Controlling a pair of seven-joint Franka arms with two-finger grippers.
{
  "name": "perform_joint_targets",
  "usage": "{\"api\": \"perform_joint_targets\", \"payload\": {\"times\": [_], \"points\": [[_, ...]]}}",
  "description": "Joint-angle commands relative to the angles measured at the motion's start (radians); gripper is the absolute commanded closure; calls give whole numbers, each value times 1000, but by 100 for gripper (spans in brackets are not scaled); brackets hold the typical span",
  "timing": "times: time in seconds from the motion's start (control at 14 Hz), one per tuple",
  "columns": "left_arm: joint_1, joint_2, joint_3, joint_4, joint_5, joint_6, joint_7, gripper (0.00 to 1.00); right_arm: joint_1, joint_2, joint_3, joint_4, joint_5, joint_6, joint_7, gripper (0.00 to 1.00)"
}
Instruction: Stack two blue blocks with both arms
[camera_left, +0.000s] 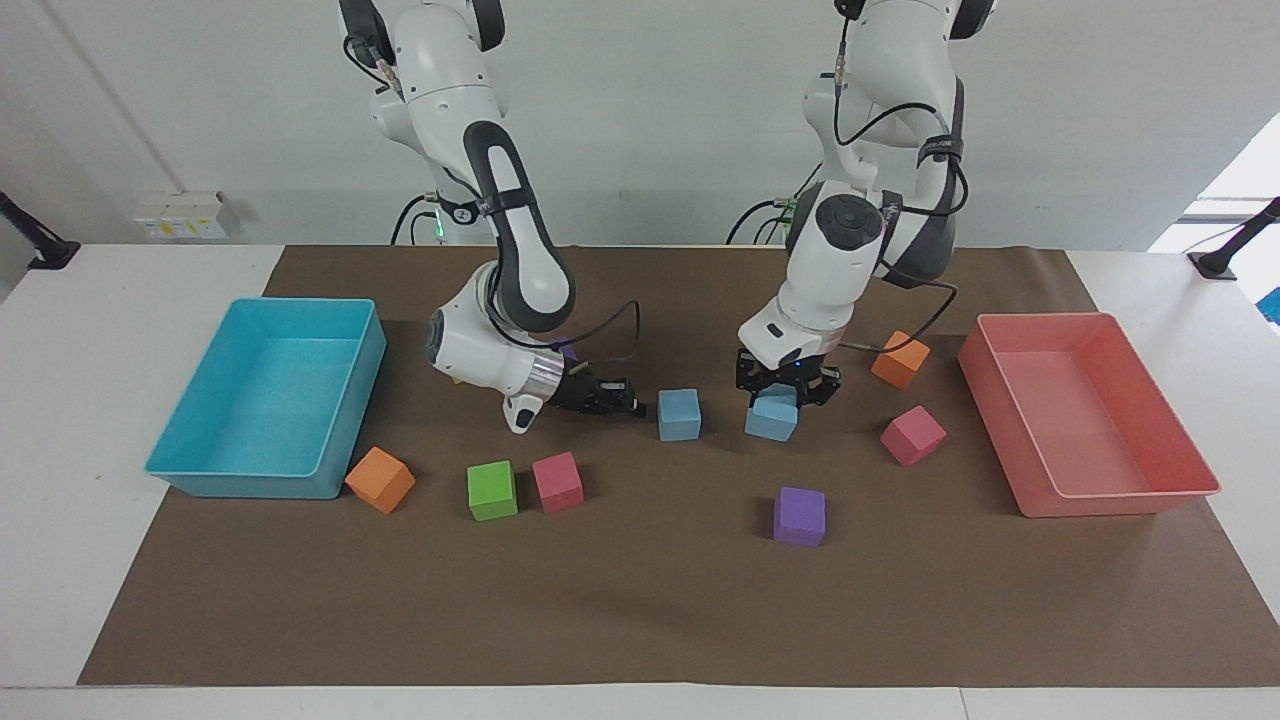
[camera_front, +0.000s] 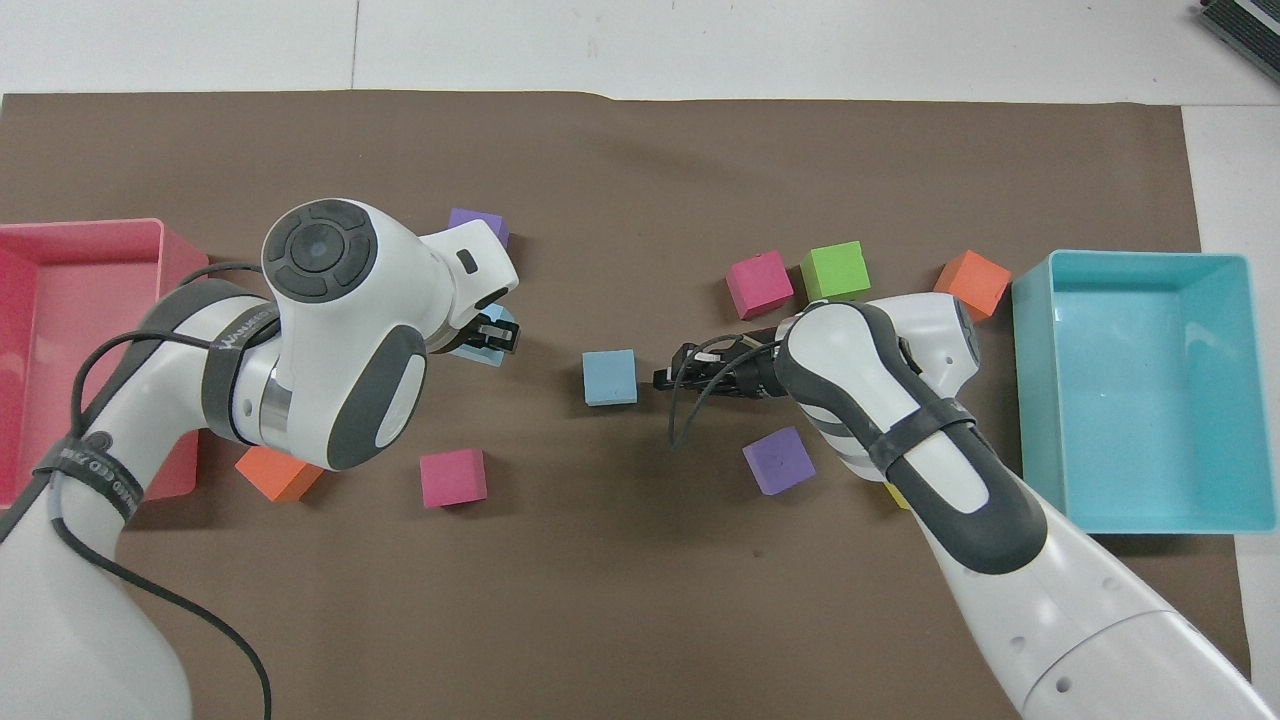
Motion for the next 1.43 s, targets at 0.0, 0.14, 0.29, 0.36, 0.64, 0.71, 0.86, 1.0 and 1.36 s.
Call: {"api": "perform_joint_targets", "payload": {"times": [0.0,0.14,0.29,0.36,0.64,0.71,0.86,1.0,1.36], "points": [[-42,19,14,44,-7,-25,-59,100,-11,3,7,9,12,-19,3,100],[-62,39,14,93,-8,-43,-72,100,-12,3,7,9,12,-20,0,100],[-69,43,12,107,-11,-45,-101,100,-12,3,5,8,12,-20,-2,100],[-75,43,12,107,-22,-43,-102,100,-14,2,5,6,12,-22,-3,100],[-97,43,12,107,-30,-34,-156,100,-14,2,5,2,7,-24,-6,100],[-108,43,12,107,-30,-35,-182,100,-14,0,3,0,7,-24,-6,100],[-125,57,12,104,-30,-26,-216,100,-14,0,3,-2,7,-24,-6,100],[-129,57,11,104,-41,-23,-222,100,-14,0,3,0,7,-24,-6,100],[-154,82,11,98,-62,20,-268,100,-12,-2,3,-3,7,-24,-6,100]]}}
